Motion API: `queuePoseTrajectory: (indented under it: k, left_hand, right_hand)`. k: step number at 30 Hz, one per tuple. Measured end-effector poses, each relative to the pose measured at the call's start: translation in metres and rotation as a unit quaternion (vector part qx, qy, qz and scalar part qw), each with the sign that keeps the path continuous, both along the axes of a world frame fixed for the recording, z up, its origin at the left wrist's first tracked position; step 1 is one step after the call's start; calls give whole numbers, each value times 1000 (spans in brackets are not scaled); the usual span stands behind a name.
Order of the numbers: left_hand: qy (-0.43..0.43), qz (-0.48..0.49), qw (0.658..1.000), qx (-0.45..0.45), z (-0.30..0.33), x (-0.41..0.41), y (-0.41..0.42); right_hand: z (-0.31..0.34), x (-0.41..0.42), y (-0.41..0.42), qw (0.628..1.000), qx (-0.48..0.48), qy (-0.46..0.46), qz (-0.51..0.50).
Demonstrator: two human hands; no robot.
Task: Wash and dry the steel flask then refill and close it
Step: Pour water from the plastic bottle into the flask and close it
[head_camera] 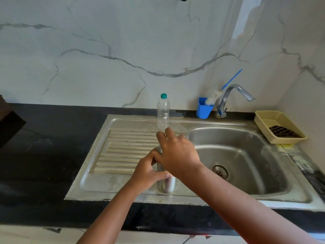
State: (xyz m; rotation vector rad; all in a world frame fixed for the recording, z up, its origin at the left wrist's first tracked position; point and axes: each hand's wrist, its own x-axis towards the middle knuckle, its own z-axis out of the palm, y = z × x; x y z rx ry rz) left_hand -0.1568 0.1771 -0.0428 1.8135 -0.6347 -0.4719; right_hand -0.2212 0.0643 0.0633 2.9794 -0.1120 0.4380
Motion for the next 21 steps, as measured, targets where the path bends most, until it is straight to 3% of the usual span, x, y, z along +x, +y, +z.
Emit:
queuePoseTrajectory:
  k: [3, 8, 10, 13, 21]
  left_hand:
    - [15, -3, 1000, -22, 1, 0, 0]
    - [18, -11, 999, -30, 0, 2, 1]
    - [18, -10, 999, -28, 1, 2, 1]
    - [16, -9, 1000, -26, 1, 2, 0]
    - [3, -6, 1000, -30, 1, 0, -2]
  right_hand:
    - [14, 6, -18, 981, 158, 115, -5]
    - [34, 6, -49, 954, 191, 220, 65]
    - [30, 5, -48, 945, 165, 251, 128]
    - [23, 11, -49, 954, 104, 211, 184]
    - [27, 8, -42, 965, -15, 192, 177]
